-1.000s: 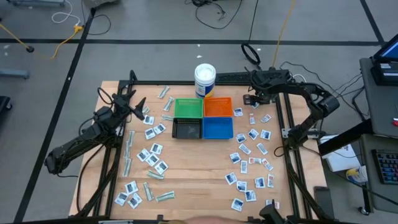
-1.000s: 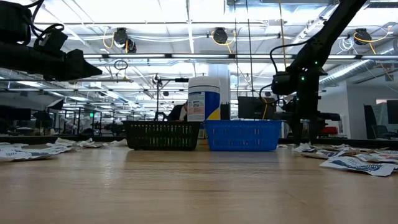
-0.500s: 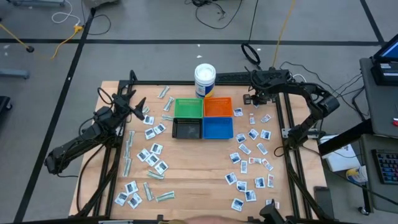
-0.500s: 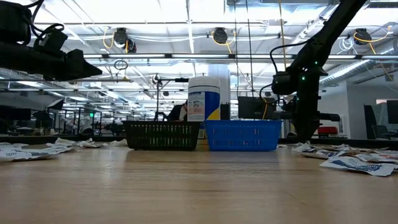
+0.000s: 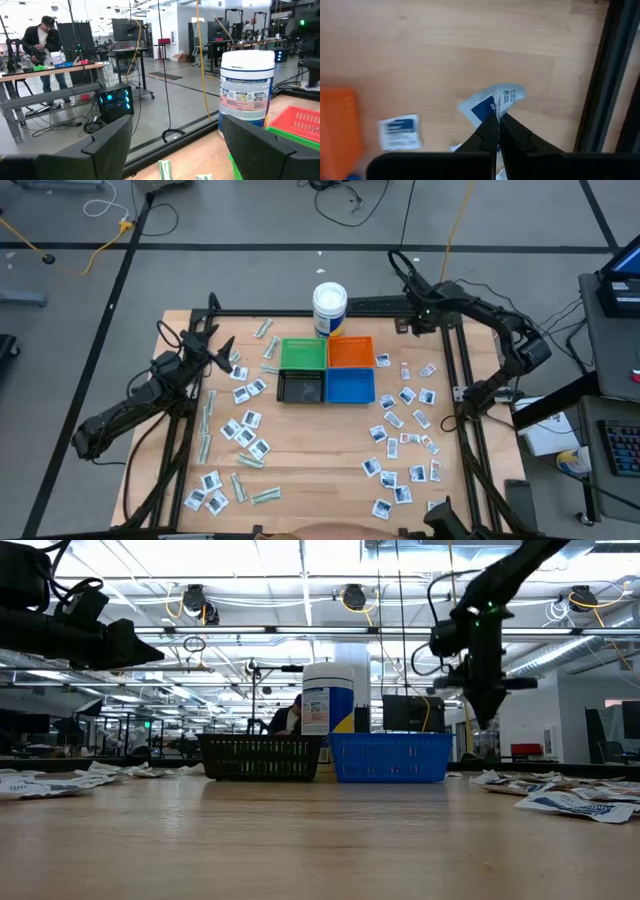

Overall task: Pick & Place First Aid Supplies
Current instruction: Put the blue alcohol pad into the blue basket

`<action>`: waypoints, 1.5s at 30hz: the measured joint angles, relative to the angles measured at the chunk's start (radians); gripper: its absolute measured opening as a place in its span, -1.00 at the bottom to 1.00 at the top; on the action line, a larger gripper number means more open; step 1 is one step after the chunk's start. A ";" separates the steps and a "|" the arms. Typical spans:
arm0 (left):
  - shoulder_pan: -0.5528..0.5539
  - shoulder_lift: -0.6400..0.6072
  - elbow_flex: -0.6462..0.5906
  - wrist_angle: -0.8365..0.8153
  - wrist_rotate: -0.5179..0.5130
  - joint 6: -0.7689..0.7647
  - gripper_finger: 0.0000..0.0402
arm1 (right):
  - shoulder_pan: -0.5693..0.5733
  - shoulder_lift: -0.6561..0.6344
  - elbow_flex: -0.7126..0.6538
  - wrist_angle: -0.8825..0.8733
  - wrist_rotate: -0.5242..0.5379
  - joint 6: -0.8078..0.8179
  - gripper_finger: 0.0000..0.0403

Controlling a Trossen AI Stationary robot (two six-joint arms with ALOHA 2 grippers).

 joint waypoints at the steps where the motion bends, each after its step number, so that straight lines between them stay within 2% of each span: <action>1: 0.000 0.000 0.000 0.000 0.000 0.000 0.53 | 0.000 0.000 0.025 -0.039 0.001 0.000 -0.99; 8: 0.000 0.000 0.000 0.000 0.000 0.000 0.53 | 0.000 0.000 0.152 -0.258 0.072 0.055 -1.00; 14: 0.000 0.000 0.000 0.000 0.000 0.000 0.53 | 0.045 -0.001 0.158 -0.298 0.071 0.029 -1.00; 32: 0.000 0.000 0.000 0.000 0.000 0.000 0.53 | 0.512 -0.001 0.158 -0.302 0.011 -0.165 -1.00; 38: 0.000 0.000 0.000 0.000 0.000 0.000 0.53 | 0.663 -0.002 0.159 -0.302 -0.060 -0.178 -1.00; 45: 0.000 0.000 0.000 0.000 0.000 0.000 0.53 | 0.788 -0.002 0.159 -0.301 -0.065 -0.159 -0.99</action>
